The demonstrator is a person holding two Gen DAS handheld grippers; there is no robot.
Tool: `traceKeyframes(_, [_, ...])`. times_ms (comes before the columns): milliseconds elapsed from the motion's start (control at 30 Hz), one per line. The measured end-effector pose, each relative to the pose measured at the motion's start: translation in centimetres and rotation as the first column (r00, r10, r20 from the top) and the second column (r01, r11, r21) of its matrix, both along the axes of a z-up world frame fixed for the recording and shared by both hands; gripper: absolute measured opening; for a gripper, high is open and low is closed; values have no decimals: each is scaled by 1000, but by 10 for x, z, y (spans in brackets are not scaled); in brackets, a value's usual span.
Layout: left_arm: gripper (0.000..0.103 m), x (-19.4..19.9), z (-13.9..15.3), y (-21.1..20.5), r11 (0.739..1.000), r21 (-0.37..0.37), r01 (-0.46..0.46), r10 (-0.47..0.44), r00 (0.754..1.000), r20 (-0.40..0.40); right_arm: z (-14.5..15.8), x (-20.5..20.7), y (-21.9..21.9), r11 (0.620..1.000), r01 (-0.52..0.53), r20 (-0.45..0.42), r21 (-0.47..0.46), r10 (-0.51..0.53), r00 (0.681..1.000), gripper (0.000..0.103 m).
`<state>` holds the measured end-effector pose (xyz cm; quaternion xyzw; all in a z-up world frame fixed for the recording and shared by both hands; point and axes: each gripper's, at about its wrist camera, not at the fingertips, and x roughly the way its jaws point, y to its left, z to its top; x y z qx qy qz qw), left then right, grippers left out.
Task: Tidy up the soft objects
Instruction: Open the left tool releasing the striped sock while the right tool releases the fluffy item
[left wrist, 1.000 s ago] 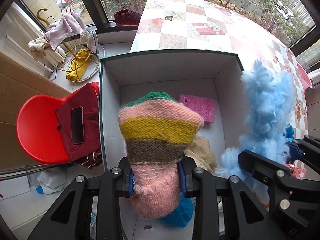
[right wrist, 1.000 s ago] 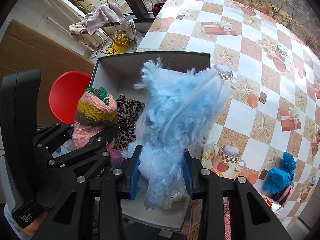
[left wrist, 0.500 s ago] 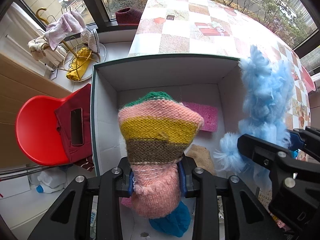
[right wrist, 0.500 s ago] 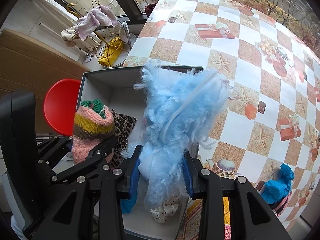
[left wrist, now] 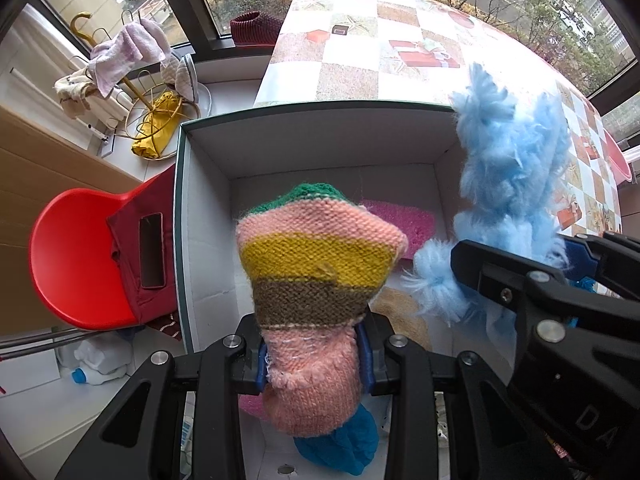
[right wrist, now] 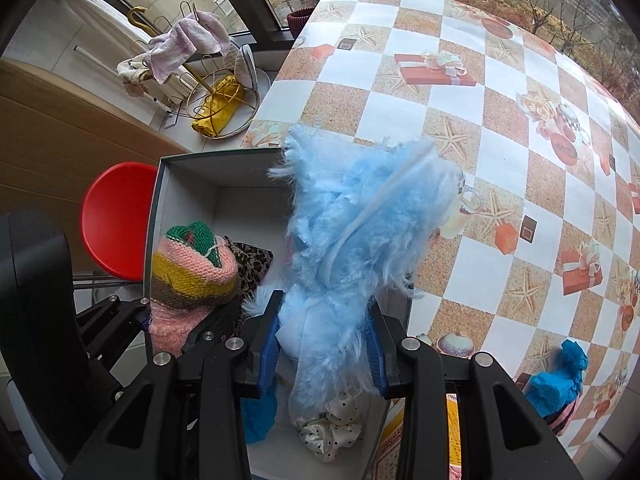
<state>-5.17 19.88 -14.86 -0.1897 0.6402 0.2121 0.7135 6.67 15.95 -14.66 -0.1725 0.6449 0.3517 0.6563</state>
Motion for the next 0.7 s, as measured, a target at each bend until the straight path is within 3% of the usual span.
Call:
traceKeyframes(433, [40,-2,1,1,1000,-13,-11,11,1000,10,-6,0,8,999,-24,-3,-28,24,1000,39])
traceKeyframes(533, [49,-3,3,-1,1000,-16,-8,8,1000,15,-5,0,9,999,-33,-3,-27,33,999,39])
traceKeyframes(600, [68,-4,4,-2,1000,-13,-4,4,1000,16,-4,-1,10,999,-45,-13,-20,44,999,48])
traceKeyframes(700, [80,-8,8,-2,1000,-13,-7,7,1000,26,-1,-4,10,998,-56,14,-31,56,998,65])
